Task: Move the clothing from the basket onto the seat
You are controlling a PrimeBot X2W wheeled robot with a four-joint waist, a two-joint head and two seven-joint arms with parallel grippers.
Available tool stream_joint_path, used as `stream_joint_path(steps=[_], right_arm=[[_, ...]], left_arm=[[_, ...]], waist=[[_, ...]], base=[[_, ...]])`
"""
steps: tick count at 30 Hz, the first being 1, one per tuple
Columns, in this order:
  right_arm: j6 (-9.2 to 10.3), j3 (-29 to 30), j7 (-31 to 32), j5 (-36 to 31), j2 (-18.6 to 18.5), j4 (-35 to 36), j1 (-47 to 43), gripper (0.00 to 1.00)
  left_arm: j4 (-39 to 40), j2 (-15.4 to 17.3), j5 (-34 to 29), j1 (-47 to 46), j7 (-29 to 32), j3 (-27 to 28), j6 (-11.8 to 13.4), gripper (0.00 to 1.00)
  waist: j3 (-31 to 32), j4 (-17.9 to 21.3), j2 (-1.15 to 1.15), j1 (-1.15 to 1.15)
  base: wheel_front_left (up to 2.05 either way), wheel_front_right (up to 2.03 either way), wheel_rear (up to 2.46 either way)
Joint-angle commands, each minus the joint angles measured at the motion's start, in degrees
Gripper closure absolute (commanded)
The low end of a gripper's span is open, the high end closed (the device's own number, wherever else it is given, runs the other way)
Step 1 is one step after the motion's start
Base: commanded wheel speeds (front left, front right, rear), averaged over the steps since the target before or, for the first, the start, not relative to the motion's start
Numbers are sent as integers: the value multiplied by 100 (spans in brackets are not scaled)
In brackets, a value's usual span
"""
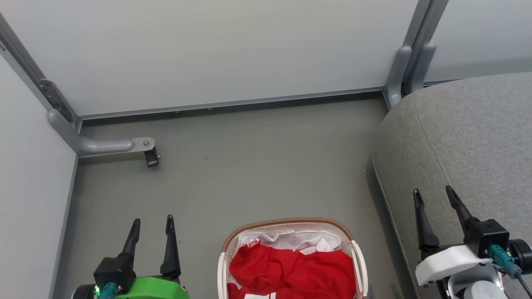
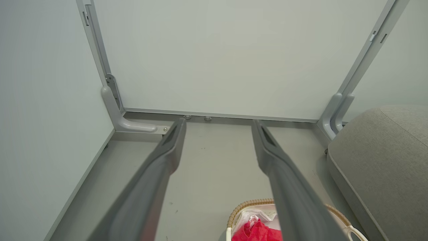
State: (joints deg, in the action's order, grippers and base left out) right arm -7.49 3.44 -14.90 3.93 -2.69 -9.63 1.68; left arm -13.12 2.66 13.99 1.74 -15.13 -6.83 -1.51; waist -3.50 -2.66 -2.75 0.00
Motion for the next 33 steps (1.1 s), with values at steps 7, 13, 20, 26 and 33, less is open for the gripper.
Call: stream_joint_path(steps=[7, 13, 20, 26, 33], right_arm=[[0, 15, -18, -16, -11, 11, -106, 0], [0, 17, -18, -2, -11, 13, -97, 0], [0, 38, -17, 35, -11, 74, -88, 0], [0, 51, -17, 48, -11, 160, 64, 0], [0, 157, -17, -24, -12, 333, 361, 0]], left_arm=[[-11, 39, 37, 70, -4, 10, 8, 0], [-27, 39, 34, 57, -4, 16, -10, 0], [-11, 39, 41, 27, -4, -21, -12, 0], [-64, 37, -137, -169, -4, -191, -110, 0], [-753, 36, -505, -797, -1, -730, -409, 0]], waist=[[-8, -5, 0, 0], [-19, 4, 0, 0], [-63, 5, 0, 0], [-283, 0, 0, 0], [-815, 54, 0, 0]], base=[[0, 0, 0], [0, 0, 0], [0, 0, 0], [0, 0, 0], [0, 0, 0]])
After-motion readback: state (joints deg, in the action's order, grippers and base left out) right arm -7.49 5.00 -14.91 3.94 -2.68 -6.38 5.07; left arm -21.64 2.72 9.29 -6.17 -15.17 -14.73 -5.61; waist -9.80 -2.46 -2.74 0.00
